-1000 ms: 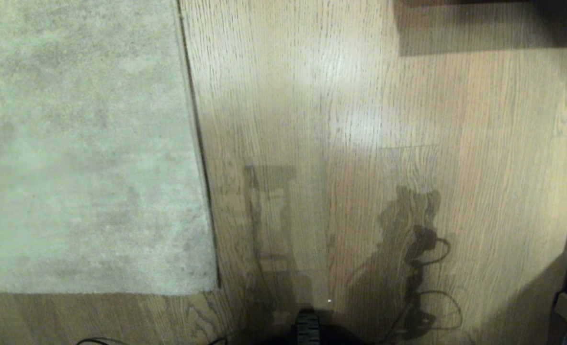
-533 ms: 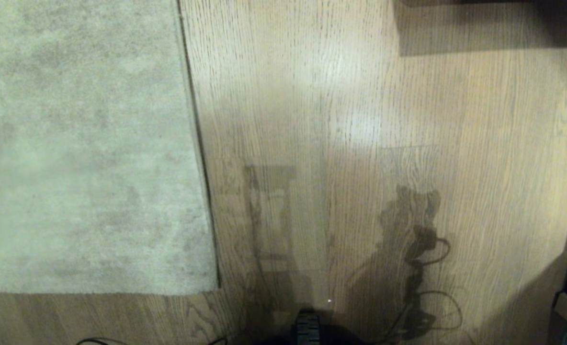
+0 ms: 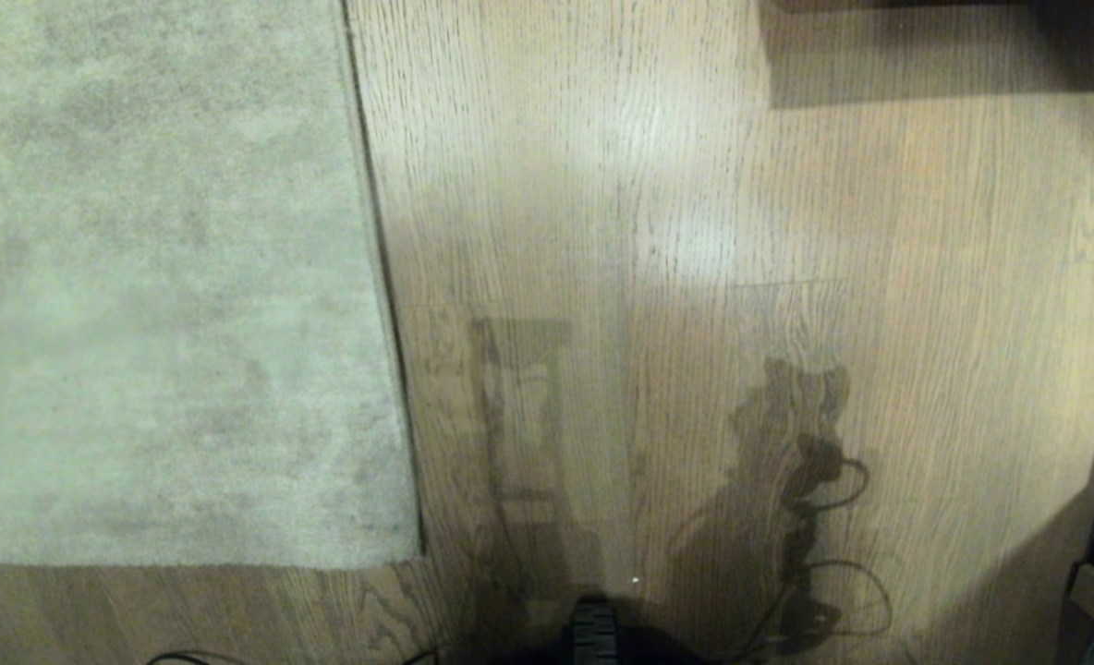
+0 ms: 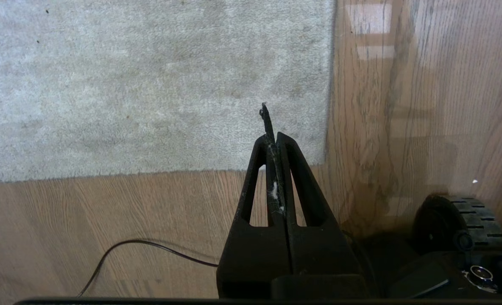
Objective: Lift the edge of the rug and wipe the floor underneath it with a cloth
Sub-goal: Lift up the carpet
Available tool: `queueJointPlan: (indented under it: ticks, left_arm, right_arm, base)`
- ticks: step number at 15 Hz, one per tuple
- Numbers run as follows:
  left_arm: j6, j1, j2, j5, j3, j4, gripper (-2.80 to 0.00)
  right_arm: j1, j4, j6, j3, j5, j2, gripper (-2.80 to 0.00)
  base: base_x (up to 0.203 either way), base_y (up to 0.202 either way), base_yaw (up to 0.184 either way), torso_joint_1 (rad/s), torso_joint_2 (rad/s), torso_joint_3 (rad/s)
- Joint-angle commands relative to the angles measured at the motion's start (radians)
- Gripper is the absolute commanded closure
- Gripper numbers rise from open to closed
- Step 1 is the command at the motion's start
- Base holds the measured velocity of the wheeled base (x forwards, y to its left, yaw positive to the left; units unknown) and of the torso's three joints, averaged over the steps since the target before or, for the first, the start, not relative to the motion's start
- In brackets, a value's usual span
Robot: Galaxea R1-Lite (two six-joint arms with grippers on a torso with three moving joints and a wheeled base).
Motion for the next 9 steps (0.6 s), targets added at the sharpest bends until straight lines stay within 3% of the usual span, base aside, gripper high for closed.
queueJointPlan:
  ticks: [1,6,9]
  left_arm:
    - [0.0,0.0,0.0,0.001,0.0,0.0,0.0]
    - [0.0,0.0,0.001,0.002,0.0,0.001,0.0]
    - [0.002,0.0,0.0,0.002,0.0,0.001,0.0]
  right_arm:
    - [0.0,0.0,-0.001,0.0,0.0,0.002,0.0]
    - [0.0,0.0,0.0,0.0,0.0,0.003,0.0]
    - [0.0,0.0,-0.001,0.0,0.0,0.003,0.0]
  base:
    - [0.0,0.0,0.0,0.0,0.0,0.0]
    - [0.0,0.01,-0.001,0.0,0.0,0.0]
    - [0.001,0.137,0.0,0.0,0.0,0.002]
